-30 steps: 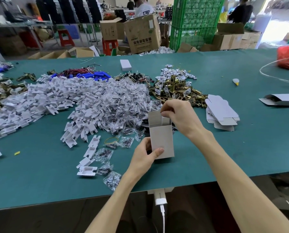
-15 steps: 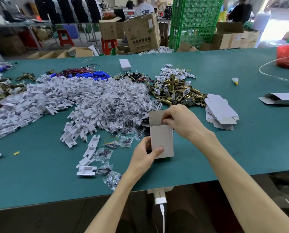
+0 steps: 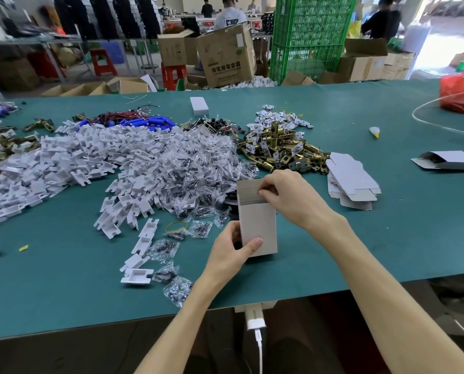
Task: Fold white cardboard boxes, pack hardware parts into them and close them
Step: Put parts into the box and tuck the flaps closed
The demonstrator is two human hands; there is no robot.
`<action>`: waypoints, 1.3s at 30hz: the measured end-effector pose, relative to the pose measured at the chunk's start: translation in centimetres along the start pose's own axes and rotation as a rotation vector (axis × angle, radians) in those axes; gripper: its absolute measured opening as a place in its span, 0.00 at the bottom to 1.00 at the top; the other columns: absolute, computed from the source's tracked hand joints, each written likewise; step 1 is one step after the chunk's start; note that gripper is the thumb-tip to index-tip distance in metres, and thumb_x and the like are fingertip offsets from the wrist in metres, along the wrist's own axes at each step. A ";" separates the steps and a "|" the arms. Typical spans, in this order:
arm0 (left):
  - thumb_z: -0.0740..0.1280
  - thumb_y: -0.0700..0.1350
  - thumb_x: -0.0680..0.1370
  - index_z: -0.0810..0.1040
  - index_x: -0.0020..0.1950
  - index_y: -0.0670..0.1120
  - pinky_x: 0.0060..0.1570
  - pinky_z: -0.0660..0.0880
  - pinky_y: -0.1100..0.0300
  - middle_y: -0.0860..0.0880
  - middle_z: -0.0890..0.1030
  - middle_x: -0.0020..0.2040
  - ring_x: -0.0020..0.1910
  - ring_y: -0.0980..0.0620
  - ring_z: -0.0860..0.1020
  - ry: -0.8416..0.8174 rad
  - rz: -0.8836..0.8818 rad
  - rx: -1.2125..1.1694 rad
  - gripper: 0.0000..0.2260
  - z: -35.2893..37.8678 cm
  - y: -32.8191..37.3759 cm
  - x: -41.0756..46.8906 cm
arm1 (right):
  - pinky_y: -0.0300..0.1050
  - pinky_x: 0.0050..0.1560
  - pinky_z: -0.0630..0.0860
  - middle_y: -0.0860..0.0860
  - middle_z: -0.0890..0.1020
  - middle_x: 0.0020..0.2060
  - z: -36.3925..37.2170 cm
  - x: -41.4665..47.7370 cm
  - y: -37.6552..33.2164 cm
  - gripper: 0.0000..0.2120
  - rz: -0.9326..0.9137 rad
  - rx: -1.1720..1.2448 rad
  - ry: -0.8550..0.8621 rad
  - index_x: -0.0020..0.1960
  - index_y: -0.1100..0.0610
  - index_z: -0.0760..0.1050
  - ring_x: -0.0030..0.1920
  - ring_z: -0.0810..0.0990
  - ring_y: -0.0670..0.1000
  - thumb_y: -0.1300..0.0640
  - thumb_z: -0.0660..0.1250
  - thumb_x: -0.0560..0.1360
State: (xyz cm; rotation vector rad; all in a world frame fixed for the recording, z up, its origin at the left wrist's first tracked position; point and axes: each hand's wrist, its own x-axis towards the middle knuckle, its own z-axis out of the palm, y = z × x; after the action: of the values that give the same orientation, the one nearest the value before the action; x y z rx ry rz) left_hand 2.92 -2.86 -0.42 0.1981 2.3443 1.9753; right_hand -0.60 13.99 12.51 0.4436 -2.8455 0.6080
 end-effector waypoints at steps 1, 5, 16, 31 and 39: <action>0.78 0.47 0.76 0.76 0.59 0.55 0.58 0.81 0.53 0.53 0.85 0.57 0.55 0.57 0.84 0.001 -0.002 0.008 0.16 0.0 0.0 0.0 | 0.51 0.55 0.76 0.49 0.80 0.47 0.0 0.0 -0.1 0.07 -0.008 0.007 0.016 0.51 0.56 0.83 0.53 0.75 0.50 0.58 0.66 0.81; 0.78 0.49 0.75 0.77 0.60 0.53 0.58 0.81 0.52 0.54 0.86 0.55 0.55 0.56 0.84 -0.014 -0.006 0.024 0.17 -0.1 0.1 -0.2 | 0.48 0.57 0.73 0.51 0.81 0.52 0.3 -0.1 -1.4 0.07 -0.050 0.036 0.087 0.56 0.57 0.81 0.57 0.73 0.52 0.58 0.65 0.82; 0.70 0.45 0.77 0.75 0.61 0.44 0.46 0.73 0.56 0.51 0.78 0.49 0.49 0.55 0.77 0.013 0.033 0.352 0.14 -0.2 0.6 -0.6 | 0.54 0.58 0.76 0.53 0.76 0.59 6.8 0.4 -7.7 0.11 -0.244 -0.070 -0.212 0.61 0.60 0.75 0.62 0.73 0.55 0.57 0.68 0.80; 0.64 0.35 0.83 0.72 0.69 0.36 0.55 0.63 0.68 0.37 0.76 0.66 0.65 0.43 0.73 -0.060 0.035 0.529 0.14 -0.2 -0.3 -0.4 | 0.59 0.61 0.73 0.60 0.68 0.66 9.0 1.1 -8.9 0.16 0.179 -0.245 -0.390 0.67 0.64 0.71 0.67 0.68 0.63 0.57 0.63 0.83; 0.66 0.36 0.83 0.74 0.61 0.41 0.46 0.66 0.69 0.48 0.73 0.53 0.52 0.54 0.72 -0.035 -0.008 0.426 0.08 -0.2 -0.4 -0.5 | 0.57 0.44 0.64 0.60 0.70 0.65 10.7 2.0 -9.0 0.18 0.265 -0.305 -0.401 0.68 0.61 0.68 0.65 0.70 0.65 0.55 0.63 0.81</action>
State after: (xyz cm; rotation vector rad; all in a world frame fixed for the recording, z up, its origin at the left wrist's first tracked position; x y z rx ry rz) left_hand 3.35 -3.21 -0.77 0.2412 2.7056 1.4297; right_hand -0.84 1.10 6.68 0.1469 -3.3361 0.1203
